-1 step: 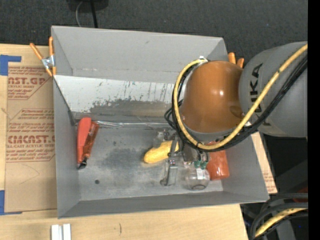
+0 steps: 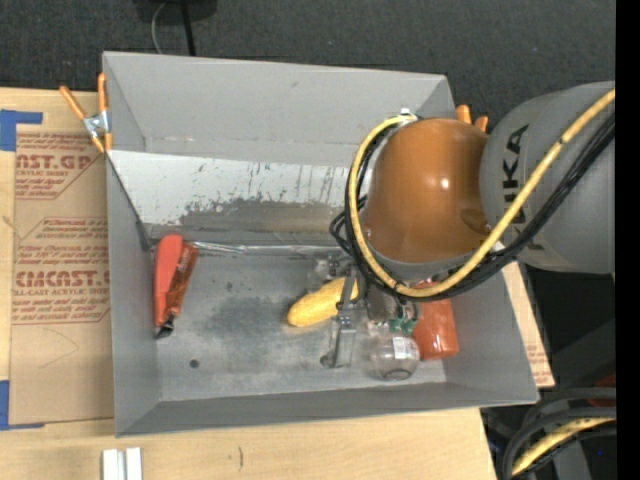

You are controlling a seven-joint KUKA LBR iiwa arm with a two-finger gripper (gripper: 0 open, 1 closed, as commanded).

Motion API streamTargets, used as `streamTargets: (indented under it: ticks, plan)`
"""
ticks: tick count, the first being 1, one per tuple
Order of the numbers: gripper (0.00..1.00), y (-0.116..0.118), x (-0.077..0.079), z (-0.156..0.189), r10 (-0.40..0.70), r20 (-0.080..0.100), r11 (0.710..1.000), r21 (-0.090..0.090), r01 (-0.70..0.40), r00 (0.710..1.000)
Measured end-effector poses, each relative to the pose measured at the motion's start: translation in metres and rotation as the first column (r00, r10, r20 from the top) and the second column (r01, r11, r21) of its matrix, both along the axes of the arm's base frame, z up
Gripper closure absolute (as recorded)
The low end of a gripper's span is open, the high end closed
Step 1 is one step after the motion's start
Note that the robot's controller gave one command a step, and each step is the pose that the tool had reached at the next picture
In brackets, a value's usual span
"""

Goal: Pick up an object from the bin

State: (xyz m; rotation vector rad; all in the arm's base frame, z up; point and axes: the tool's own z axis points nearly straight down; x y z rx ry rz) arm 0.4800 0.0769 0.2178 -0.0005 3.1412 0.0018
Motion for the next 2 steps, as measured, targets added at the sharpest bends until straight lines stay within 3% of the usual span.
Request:
streamTargets:
  ticks: [1, 2]
  plan:
    - [0.00, -0.021, 0.037, -0.017, -0.003, -0.001, 1.000, 0.001, 0.003, 1.000]
    - [0.00, -0.029, 0.048, -0.023, -0.007, 0.001, 1.000, 0.000, 0.007, 1.000]
